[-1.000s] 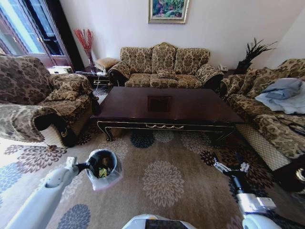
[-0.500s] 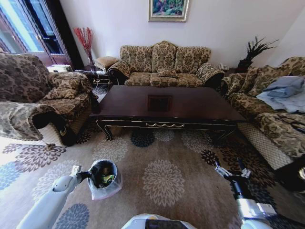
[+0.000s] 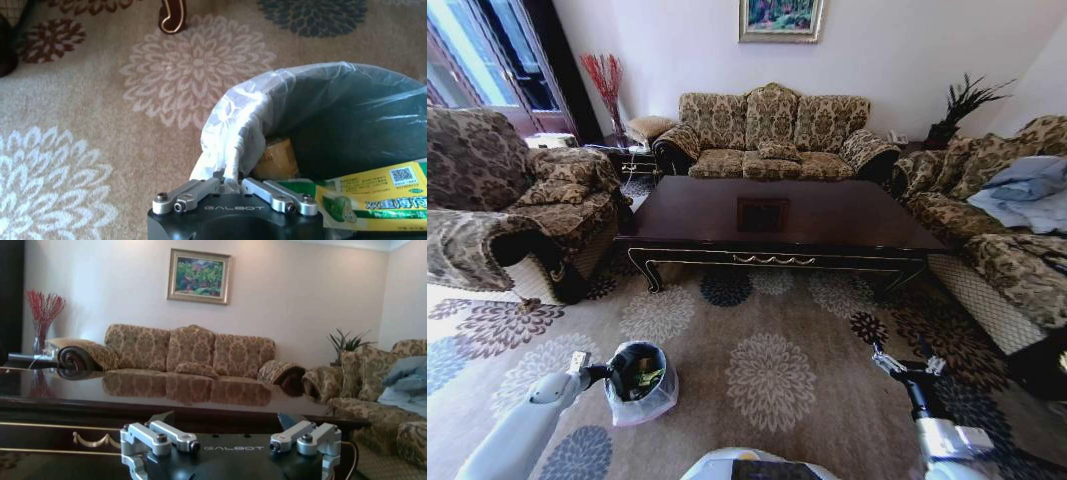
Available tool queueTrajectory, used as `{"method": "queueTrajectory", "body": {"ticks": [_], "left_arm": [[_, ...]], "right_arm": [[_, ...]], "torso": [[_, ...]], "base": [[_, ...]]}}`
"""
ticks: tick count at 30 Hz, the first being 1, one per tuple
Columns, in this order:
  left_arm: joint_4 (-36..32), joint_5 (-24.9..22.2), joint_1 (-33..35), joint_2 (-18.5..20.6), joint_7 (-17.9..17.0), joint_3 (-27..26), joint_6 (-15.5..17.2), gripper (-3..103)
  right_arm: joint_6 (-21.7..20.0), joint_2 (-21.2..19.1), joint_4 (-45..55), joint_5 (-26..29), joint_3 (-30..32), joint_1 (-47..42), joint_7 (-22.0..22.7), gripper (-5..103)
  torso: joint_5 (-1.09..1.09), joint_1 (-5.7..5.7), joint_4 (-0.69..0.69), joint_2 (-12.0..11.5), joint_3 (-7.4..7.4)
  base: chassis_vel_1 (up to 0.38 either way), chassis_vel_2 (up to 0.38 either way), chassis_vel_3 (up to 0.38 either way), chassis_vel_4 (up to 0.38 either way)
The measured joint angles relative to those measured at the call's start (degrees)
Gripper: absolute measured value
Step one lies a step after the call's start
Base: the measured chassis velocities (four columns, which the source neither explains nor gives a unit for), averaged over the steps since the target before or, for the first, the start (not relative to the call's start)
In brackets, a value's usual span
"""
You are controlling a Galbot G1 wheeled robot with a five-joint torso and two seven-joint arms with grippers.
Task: Move to the front of the table and place the trash on the table into the trash bin.
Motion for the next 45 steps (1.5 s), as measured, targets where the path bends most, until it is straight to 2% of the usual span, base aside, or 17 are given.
{"method": "queueTrajectory", "body": {"ticks": [9,10,13,16,17,22,24,25,31,36,38,39,40,41,42,43,45], "left_arm": [[2.48,-0.08,-2.33,0.90,0.00,2.00,-0.48,-3],[2.82,-0.19,-2.62,0.94,0.49,2.18,-0.79,7],[4.03,-0.38,-3.32,0.91,0.79,2.61,-2.26,11],[6.68,-0.58,-4.40,0.48,0.94,3.49,-5.12,28],[6.68,-0.58,-4.40,0.48,0.94,3.49,-5.12,28],[7.47,-1.06,-4.47,0.72,1.05,3.64,-6.72,49],[7.02,-1.93,-3.81,1.59,3.03,3.36,-8.32,55],[7.02,-1.93,-3.81,1.59,3.03,3.36,-8.32,55],[5.62,-1.60,-1.34,4.42,6.08,1.15,-9.58,82],[1.89,-3.90,0.72,6.04,5.80,-1.27,-9.71,92],[-1.92,-5.84,1.37,6.83,2.58,-3.36,-10.42,99],[-5.63,-7.49,1.65,6.99,-0.85,-5.80,-11.51,100],[-5.63,-7.49,1.65,6.99,-0.85,-5.80,-11.51,100],[-9.77,-9.55,2.14,6.85,-5.12,-7.93,-12.19,100],[-16.35,-11.86,3.44,5.81,-12.18,-11.17,-12.16,100],[-16.35,-11.86,3.44,5.81,-12.18,-11.17,-12.16,100],[-29.71,-13.37,7.37,2.24,-20.99,-17.48,-9.49,100]], "right_arm": [[0.60,0.58,-0.21,-0.20,0.34,-0.74,-0.81,100],[0.69,0.73,-0.27,-0.19,0.82,-1.06,-1.70,100],[0.92,0.90,-0.31,-0.07,1.37,-1.52,-2.95,100],[1.11,1.20,-0.11,0.05,2.03,-1.93,-3.73,100],[1.11,1.20,-0.11,0.05,2.03,-1.93,-3.73,100],[1.25,1.53,0.56,0.08,2.28,-2.06,-3.92,100],[1.34,1.76,0.74,0.04,2.12,-2.06,-3.93,100],[1.34,1.76,0.74,0.04,2.12,-2.06,-3.93,100],[1.83,2.14,0.78,0.01,1.21,-1.95,-4.54,100],[1.93,1.62,0.17,0.44,1.07,-1.65,-4.58,100],[1.89,0.96,-0.13,1.06,1.09,-1.12,-4.58,100],[1.53,0.49,-0.17,1.63,1.25,-0.61,-4.58,100],[1.53,0.49,-0.17,1.63,1.25,-0.61,-4.58,100],[0.86,0.04,0.01,2.23,1.40,-0.08,-4.55,100],[-0.20,-0.44,0.79,2.96,1.53,0.47,-4.47,100],[-0.20,-0.44,0.79,2.96,1.53,0.47,-4.47,100],[-2.60,-1.12,2.81,3.71,1.65,1.00,-3.55,100]], "torso": [[0.00,-0.35,0.00,-0.85,-0.51],[0.00,-0.35,0.01,-0.86,-0.52],[0.10,-0.35,0.02,-0.85,-0.52],[-0.03,-0.32,0.02,-0.77,-0.48],[-0.03,-0.32,0.02,-0.77,-0.48],[-0.01,-0.25,0.01,-0.62,-0.40],[0.00,-0.22,-0.01,-0.56,-0.37],[0.00,-0.22,-0.01,-0.56,-0.37],[0.00,-0.17,0.01,-0.45,-0.30],[-0.01,-0.16,0.03,-0.40,-0.27],[0.00,-0.15,0.03,-0.37,-0.26],[0.01,-0.14,0.00,-0.36,-0.25],[0.01,-0.14,0.00,-0.36,-0.25],[0.02,-0.12,-0.01,-0.35,-0.23],[0.04,-0.11,-0.03,-0.34,-0.22],[0.04,-0.11,-0.03,-0.34,-0.22],[0.03,-0.10,-0.03,-0.32,-0.21]], "base": [[0.000,0.000,0.000,0.000],[0.000,0.000,0.000,0.000],[0.000,0.000,0.000,0.000],[0.000,0.000,0.000,0.000],[0.000,0.000,0.000,0.000],[0.000,0.000,0.000,0.000],[0.000,0.000,0.000,0.000],[0.000,0.000,0.000,0.000],[0.000,0.000,0.000,0.000],[0.000,0.000,0.000,0.000],[0.000,0.000,0.000,0.000],[0.000,0.000,0.000,0.000],[0.000,0.000,0.000,0.000],[0.000,0.000,0.000,0.000],[0.000,0.000,0.000,0.000],[0.000,0.000,0.000,0.000],[0.000,0.000,0.000,0.000]]}}
